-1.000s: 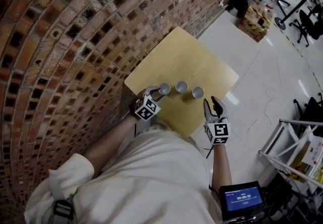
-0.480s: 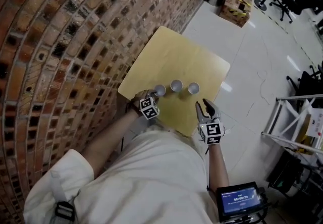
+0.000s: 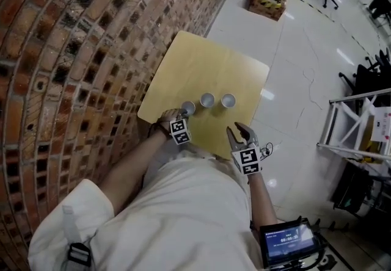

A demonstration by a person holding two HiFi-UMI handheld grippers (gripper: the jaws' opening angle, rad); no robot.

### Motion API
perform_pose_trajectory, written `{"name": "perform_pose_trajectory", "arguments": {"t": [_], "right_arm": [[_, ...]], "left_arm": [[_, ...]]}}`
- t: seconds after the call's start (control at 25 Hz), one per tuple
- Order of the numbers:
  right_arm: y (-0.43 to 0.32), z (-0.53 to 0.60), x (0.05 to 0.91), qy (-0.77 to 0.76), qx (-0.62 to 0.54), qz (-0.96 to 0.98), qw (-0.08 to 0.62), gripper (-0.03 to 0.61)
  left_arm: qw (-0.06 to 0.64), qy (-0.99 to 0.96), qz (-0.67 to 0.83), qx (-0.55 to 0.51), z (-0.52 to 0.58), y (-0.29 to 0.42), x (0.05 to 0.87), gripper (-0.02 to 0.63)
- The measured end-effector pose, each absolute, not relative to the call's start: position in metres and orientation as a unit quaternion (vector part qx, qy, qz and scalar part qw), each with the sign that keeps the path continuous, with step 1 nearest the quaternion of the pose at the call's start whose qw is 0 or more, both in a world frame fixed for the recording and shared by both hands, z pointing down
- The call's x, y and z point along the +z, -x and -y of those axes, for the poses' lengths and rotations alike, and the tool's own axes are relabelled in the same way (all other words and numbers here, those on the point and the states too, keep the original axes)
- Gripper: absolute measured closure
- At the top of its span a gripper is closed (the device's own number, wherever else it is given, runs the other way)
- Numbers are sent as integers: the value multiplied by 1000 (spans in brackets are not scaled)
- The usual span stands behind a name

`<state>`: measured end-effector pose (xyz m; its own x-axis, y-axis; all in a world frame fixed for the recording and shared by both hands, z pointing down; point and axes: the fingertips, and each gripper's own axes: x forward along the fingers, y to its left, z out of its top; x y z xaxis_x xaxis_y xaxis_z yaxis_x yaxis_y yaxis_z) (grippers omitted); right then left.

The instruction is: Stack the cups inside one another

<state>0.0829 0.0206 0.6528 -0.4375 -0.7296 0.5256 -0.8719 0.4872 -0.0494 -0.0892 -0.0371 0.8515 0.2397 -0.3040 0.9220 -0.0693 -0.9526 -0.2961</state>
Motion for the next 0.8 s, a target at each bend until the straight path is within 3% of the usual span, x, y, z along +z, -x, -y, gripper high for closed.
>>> {"name": "perform_pose_trajectory", "arguments": {"t": [0.16, 0.4, 0.8], "right_arm": [[-85, -28, 654, -485, 160, 829, 229, 454], [-97, -38, 659, -500, 165, 817, 236, 456], [-107, -39, 671, -505, 168, 813, 236, 460]], "left_arm": [[94, 778, -108, -612, 36, 90, 857, 504], [106, 773, -98, -618, 38, 93, 862, 578], [79, 788, -160, -589, 62, 89, 819, 583]]}}
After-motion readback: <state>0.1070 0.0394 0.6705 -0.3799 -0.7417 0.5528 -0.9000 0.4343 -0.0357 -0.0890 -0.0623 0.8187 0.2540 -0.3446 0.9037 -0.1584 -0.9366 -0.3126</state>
